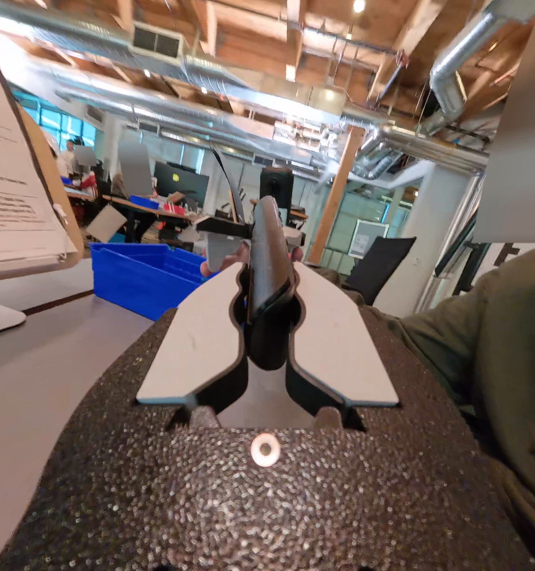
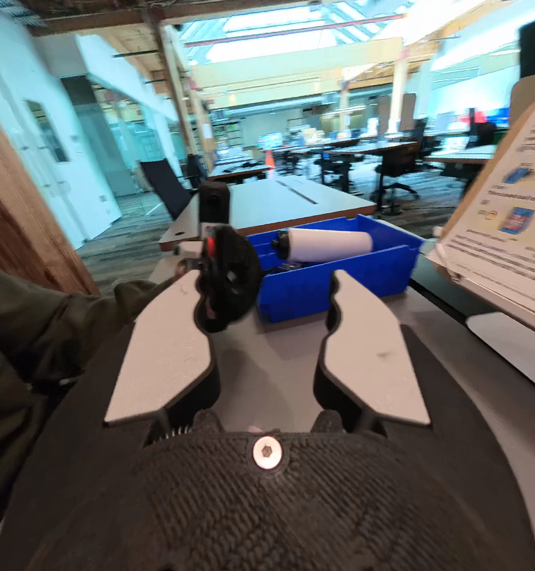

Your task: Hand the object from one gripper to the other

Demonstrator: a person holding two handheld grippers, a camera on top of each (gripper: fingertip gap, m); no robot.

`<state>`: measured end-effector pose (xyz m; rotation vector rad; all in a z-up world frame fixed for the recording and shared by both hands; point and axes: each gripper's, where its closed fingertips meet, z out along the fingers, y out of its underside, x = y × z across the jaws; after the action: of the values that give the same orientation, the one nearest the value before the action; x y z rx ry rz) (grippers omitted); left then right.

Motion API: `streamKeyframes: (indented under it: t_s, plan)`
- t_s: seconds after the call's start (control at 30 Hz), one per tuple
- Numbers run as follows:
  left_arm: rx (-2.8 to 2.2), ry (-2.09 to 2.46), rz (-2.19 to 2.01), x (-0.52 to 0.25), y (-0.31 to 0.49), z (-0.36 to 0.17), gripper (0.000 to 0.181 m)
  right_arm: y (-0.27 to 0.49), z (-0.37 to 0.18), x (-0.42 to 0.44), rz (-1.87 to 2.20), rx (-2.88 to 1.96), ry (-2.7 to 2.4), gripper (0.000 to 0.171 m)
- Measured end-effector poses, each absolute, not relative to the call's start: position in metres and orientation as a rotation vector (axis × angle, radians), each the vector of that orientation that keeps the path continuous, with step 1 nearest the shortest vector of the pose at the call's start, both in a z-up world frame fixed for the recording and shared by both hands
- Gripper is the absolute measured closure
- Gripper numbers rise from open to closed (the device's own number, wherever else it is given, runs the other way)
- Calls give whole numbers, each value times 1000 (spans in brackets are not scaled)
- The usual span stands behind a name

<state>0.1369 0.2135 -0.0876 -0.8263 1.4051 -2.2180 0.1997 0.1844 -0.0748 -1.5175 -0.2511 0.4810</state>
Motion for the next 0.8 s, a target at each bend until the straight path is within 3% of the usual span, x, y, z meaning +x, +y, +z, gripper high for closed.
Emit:
streamKeyframes:
  t_s: [0.13,0.37,0.57,0.7,0.77,0.8]
  plan:
    - [-853,1507,-2161,142,203,-101,157,175,-78,177,580,-1512,-399,142]
    - [-743,1507,-2165,135,193,-96,149,156,-73,159,414,-1429,-689,147]
    - [-977,1559,-2352,142,188,-108,99,135,-60,139,-135,-1254,-1062,147]
    - [-959,1704,-2647,121,170,-106,96,131,-69,130,-296,-1298,-1224,146]
    - [-1013,1743,-2668,120,165,-110,86,132,-74,127,-324,-1318,-1264,146]
    - [-1030,1779,-2653,120,163,-115,94,132,-76,126,-321,-1323,-1275,146]
